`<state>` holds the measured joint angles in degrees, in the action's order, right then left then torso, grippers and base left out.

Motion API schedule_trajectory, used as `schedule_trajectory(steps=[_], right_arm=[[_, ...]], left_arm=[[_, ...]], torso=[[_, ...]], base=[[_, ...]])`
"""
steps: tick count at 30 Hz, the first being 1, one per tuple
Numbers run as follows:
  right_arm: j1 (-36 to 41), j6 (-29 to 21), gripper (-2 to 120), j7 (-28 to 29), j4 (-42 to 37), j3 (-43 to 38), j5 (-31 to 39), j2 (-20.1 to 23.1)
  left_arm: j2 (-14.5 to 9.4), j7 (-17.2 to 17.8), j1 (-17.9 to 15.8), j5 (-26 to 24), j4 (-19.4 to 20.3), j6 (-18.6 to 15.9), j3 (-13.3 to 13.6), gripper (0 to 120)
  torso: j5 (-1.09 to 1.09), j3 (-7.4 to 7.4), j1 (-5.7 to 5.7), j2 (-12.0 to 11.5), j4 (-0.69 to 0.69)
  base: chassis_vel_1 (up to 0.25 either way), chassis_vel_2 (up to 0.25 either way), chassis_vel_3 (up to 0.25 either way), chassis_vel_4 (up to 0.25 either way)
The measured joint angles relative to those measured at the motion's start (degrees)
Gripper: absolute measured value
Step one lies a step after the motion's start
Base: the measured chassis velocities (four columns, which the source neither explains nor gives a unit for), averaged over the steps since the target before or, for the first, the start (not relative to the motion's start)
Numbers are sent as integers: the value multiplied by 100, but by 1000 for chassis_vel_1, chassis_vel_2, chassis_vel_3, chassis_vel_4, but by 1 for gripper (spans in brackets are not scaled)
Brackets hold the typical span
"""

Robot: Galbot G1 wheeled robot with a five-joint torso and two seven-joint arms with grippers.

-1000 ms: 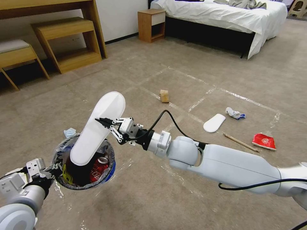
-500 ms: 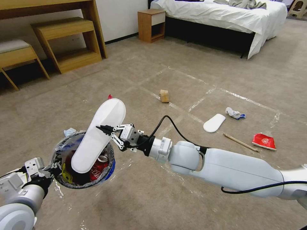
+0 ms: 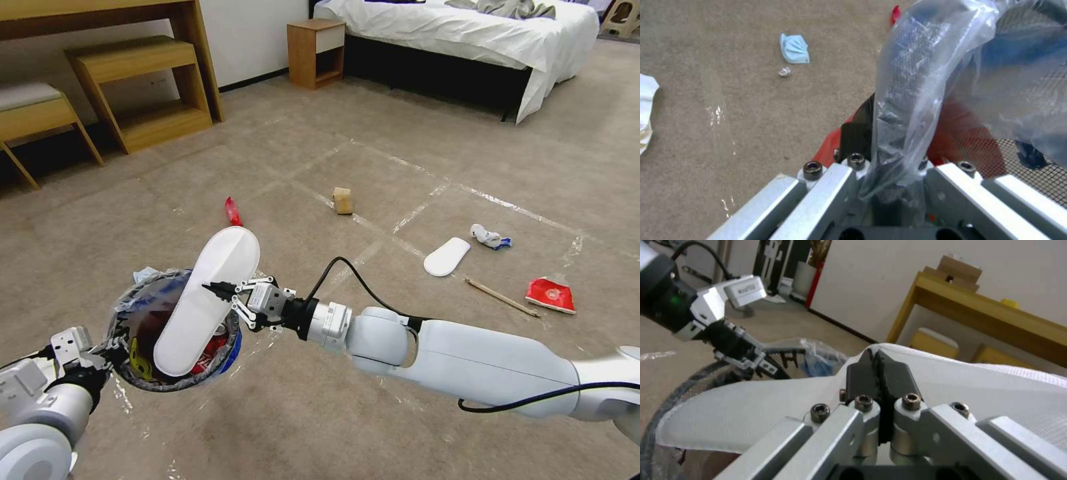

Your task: Pick up the trash bin and place the garbage on the floor into it.

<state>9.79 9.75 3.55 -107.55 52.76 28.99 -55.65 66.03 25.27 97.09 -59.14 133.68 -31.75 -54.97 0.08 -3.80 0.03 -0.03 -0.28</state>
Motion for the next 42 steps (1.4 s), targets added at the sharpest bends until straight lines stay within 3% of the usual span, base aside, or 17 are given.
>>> schedule_trajectory(steps=[27, 30, 33, 42], right_arm=[[-97, -55, 2, 487, 408, 338, -476, -559], [-98, -56, 9, 503, 409, 357, -495, -561], [-98, -56, 26, 509, 416, 366, -524, -554], [-99, -26, 57, 504, 417, 345, -599, -463]], left_arm=[[99, -25, 63, 24, 86, 30, 11, 1], [99, -26, 69, 25, 91, 32, 10, 1], [98, -28, 66, 26, 92, 38, 3, 1], [97, -30, 52, 30, 91, 44, 4, 1]], torso=[[0, 0, 0, 0, 0], [0, 0, 0, 0, 0], [0, 0, 0, 0, 0], [0, 0, 0, 0, -1]], base=[[0, 0, 0, 0], [0, 0, 0, 0], [0, 0, 0, 0], [0, 0, 0, 0]])
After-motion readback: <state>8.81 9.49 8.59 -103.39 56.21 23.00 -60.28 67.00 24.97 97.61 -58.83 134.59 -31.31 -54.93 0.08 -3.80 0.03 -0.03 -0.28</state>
